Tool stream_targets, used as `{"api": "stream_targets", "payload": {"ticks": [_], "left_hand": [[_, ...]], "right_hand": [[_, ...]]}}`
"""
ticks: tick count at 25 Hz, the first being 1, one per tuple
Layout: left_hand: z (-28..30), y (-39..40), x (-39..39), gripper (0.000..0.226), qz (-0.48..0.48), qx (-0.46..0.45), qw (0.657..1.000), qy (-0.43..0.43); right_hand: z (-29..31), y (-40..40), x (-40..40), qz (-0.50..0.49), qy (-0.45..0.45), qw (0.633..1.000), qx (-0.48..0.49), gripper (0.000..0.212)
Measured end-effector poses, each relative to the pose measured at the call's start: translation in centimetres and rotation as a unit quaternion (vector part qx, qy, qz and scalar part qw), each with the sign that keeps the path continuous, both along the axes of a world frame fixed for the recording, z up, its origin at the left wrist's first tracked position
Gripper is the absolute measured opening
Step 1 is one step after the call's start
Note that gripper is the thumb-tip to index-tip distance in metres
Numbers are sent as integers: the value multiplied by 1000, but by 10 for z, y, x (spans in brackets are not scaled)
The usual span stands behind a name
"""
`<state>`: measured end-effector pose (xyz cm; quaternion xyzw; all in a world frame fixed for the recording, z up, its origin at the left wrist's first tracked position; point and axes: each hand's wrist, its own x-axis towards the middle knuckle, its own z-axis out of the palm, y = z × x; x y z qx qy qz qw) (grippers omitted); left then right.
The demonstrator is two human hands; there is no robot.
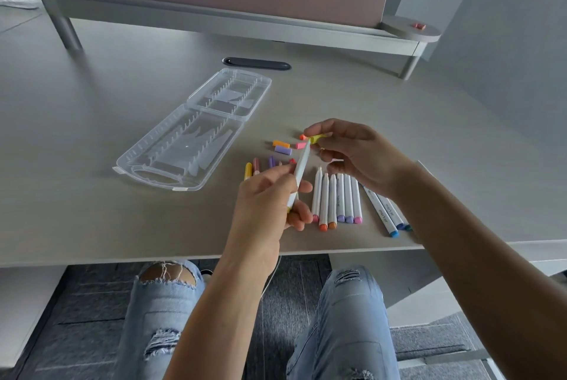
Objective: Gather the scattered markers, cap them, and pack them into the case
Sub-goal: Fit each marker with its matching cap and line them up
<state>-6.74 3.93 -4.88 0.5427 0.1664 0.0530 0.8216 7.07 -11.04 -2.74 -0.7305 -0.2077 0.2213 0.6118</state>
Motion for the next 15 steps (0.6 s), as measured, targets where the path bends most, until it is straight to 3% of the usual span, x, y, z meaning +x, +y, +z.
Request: {"api": "stream_targets", "payload": {"ticks": [7,11,15], "left_hand": [[4,2,-5,30,-12,32,999,-4],[7,1,-3,27,-25,-26,999,-3],[6,-2,1,26,-44,-107,993,-2]], "right_hand": [[18,-3,-8,26,-85,994,-58,33],[22,-1,-11,14,-175,977,-122,29],[19,8,-14,-88,-105,989,-48,23]]}}
